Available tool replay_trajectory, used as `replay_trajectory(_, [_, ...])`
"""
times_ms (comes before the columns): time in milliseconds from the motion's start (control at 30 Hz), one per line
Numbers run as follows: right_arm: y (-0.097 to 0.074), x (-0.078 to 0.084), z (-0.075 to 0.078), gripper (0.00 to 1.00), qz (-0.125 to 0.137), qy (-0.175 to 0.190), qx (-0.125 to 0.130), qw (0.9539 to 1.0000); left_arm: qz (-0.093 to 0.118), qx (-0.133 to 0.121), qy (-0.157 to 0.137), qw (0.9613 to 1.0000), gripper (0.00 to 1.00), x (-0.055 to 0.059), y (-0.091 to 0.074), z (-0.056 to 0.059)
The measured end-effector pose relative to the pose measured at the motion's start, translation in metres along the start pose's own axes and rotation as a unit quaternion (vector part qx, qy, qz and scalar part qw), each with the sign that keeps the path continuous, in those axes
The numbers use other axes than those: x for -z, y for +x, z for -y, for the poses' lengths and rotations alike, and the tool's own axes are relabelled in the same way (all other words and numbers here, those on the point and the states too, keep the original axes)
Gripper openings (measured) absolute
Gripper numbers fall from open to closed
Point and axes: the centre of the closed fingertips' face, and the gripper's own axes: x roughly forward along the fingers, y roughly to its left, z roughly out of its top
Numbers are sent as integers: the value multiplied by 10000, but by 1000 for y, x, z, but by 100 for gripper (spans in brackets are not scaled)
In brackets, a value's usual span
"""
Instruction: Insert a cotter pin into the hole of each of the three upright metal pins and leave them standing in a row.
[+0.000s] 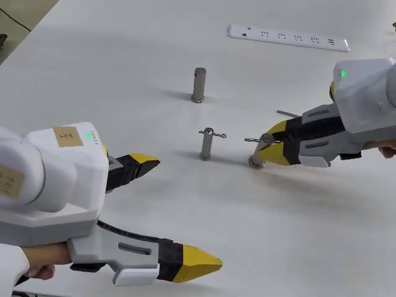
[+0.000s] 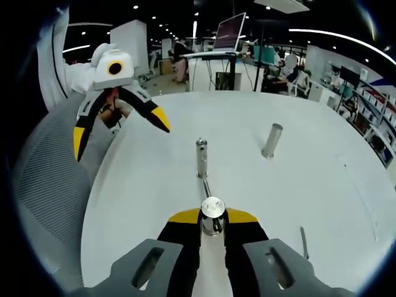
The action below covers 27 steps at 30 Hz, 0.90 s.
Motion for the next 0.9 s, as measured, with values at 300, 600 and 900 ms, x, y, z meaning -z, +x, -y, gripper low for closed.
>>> replay_trajectory(300, [-2,-2,-1,19,87,5,51,9999,-28,47,-13,10000,99,0,1,3])
replay_trajectory(600, [-20,-10,-9,43,352,322,228,9986,20,1,-47,10000,99,-3,-1,1])
replay_trajectory(900, [-43,-8,-27,64,693,990,430,9917,90,-129,-75,9998,99,-8,-9,-11])
